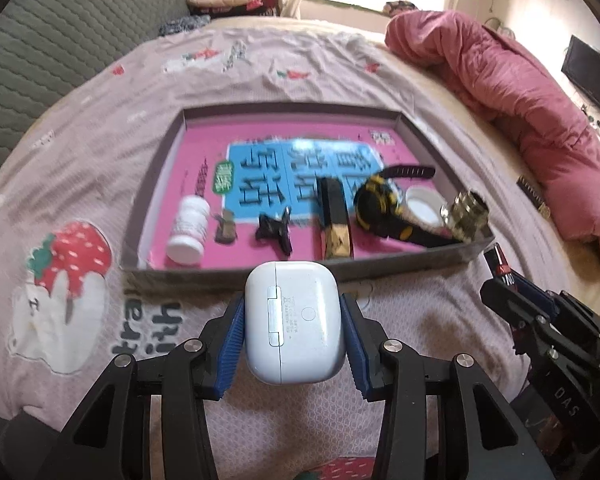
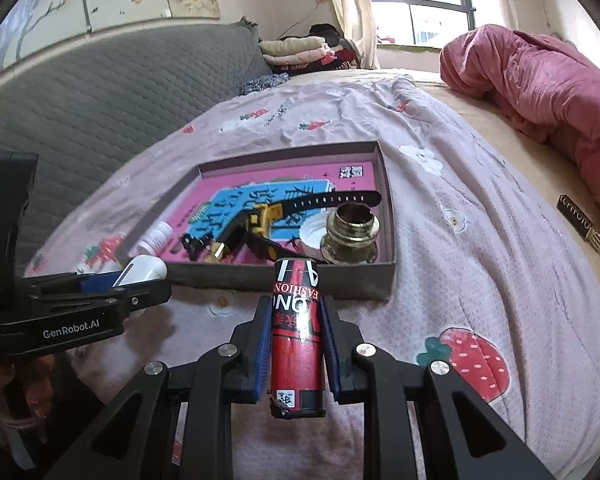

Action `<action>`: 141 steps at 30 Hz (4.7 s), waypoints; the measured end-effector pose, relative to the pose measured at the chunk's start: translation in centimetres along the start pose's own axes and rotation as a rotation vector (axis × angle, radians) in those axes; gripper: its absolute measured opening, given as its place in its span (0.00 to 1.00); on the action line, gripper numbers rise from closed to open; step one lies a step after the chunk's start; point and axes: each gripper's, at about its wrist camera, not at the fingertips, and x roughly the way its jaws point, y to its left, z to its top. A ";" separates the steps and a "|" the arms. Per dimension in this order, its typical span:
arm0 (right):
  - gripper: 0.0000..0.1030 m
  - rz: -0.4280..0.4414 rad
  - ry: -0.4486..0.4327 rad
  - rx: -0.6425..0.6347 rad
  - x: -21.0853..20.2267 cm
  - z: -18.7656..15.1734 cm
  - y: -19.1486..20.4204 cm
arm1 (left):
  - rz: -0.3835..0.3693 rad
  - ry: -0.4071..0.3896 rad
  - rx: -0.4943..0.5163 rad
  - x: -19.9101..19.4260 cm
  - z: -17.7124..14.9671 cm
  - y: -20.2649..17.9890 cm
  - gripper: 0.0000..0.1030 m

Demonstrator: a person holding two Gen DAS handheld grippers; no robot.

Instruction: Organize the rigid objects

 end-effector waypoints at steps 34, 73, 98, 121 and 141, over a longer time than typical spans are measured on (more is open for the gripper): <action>0.23 -0.027 -0.181 -0.060 4.4 5.7 3.1 | 0.063 -0.070 -0.048 2.4 4.0 4.0 0.45; 0.23 -0.117 -0.067 -0.145 8.4 4.3 3.3 | 0.048 -0.034 -0.021 5.7 4.1 3.6 0.45; 0.42 -0.125 -0.142 -0.123 6.8 4.0 2.7 | 0.042 -0.030 -0.021 5.8 4.3 3.6 0.45; 0.44 -0.188 -0.154 -0.123 2.8 2.4 3.1 | -0.011 -0.028 -0.044 5.0 3.9 3.7 0.46; 0.53 -0.181 -0.148 -0.054 -0.4 2.5 4.6 | 0.035 -0.072 -0.038 -0.8 2.5 4.7 0.63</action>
